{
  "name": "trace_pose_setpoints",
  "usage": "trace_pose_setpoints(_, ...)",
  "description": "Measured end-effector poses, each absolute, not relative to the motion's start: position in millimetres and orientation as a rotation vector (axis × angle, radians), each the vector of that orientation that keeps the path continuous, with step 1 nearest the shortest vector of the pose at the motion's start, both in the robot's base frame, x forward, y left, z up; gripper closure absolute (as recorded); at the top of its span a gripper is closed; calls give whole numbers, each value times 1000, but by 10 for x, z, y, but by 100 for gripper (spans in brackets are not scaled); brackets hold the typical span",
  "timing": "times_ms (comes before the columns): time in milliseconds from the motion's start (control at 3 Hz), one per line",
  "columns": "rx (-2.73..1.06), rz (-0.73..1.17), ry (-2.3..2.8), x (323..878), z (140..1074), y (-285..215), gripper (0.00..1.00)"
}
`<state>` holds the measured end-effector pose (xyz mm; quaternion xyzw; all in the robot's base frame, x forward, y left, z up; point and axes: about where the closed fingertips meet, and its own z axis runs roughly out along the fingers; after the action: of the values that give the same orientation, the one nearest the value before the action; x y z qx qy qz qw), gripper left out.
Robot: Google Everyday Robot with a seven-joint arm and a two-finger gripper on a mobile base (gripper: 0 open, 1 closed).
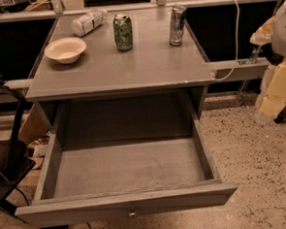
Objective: Place green can into top drawer
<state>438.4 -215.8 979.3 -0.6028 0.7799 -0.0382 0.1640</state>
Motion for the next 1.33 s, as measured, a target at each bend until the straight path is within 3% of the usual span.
trace_pose_setpoints(667, -1680, -71, 2156, 4521, 9734, -2123, 0)
trace_pose_setpoints(1333, -1501, 165, 1910, 5534, 9616, -1526, 0)
